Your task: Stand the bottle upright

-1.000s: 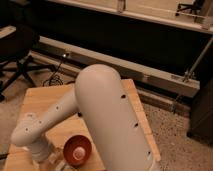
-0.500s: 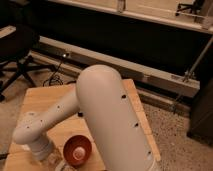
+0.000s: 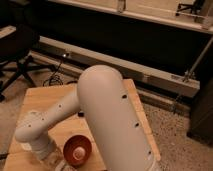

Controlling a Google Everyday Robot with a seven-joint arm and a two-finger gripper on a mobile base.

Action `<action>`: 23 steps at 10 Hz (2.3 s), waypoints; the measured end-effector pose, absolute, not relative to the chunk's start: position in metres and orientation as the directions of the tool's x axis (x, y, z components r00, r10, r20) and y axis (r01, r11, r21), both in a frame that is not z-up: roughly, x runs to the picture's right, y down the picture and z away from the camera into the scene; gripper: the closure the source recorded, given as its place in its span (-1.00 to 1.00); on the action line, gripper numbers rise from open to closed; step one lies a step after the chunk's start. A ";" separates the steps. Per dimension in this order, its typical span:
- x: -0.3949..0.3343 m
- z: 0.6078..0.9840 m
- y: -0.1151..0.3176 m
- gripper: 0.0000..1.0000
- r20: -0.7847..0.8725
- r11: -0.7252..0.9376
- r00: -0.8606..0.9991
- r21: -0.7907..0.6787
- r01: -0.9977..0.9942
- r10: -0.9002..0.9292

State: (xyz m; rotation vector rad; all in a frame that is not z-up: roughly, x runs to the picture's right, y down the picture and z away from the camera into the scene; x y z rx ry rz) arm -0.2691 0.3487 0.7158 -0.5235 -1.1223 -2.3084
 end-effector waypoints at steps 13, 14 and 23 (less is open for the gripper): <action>-0.276 0.716 0.334 0.26 0.529 -0.530 -0.802 0.612 0.586 -0.276; -0.277 0.714 0.329 0.26 0.524 -0.532 -0.801 0.608 0.589 -0.289; -0.300 0.677 0.204 0.26 0.392 -0.575 -0.785 0.535 0.619 -0.480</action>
